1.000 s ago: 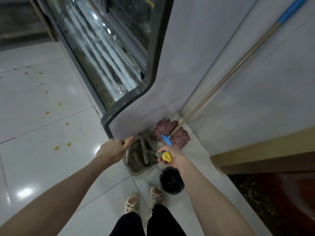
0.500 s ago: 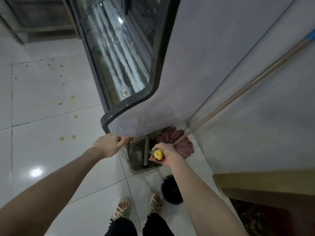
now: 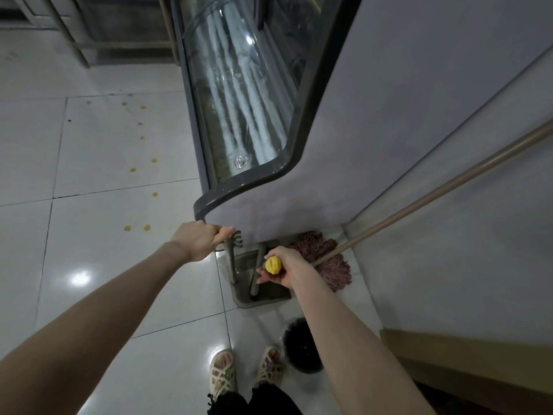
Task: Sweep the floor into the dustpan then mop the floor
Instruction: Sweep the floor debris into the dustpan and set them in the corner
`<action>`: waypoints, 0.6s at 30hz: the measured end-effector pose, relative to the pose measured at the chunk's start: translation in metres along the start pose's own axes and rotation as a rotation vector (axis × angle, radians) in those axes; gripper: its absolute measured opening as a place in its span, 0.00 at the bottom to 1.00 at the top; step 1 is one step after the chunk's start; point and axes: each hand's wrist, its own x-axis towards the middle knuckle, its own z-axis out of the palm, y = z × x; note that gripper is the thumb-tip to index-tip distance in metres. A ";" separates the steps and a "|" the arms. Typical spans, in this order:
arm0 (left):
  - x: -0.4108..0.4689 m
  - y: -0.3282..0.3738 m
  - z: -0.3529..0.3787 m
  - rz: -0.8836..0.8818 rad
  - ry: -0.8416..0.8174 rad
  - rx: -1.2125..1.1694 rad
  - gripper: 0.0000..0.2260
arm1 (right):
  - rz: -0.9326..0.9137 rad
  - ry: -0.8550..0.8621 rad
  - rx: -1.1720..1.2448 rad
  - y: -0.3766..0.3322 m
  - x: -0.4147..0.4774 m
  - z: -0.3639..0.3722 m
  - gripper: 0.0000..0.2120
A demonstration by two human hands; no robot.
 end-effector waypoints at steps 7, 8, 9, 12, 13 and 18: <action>-0.024 0.012 0.011 -0.139 0.180 -0.350 0.19 | -0.110 -0.071 0.099 -0.012 -0.016 0.007 0.10; -0.026 0.013 0.010 -0.136 0.206 -0.402 0.17 | -0.147 -0.076 0.132 -0.012 -0.018 0.004 0.15; -0.029 0.014 0.009 -0.136 0.226 -0.430 0.16 | -0.185 -0.093 0.172 -0.012 -0.019 0.001 0.18; -0.036 0.013 0.009 -0.174 0.249 -0.431 0.15 | -0.281 -0.237 0.279 -0.011 -0.021 -0.012 0.29; -0.037 0.013 0.008 -0.187 0.239 -0.439 0.15 | -0.316 -0.289 0.231 -0.012 -0.020 -0.015 0.32; -0.045 0.014 0.006 -0.212 0.165 -0.553 0.18 | -0.564 -0.064 -0.318 0.001 -0.007 -0.015 0.08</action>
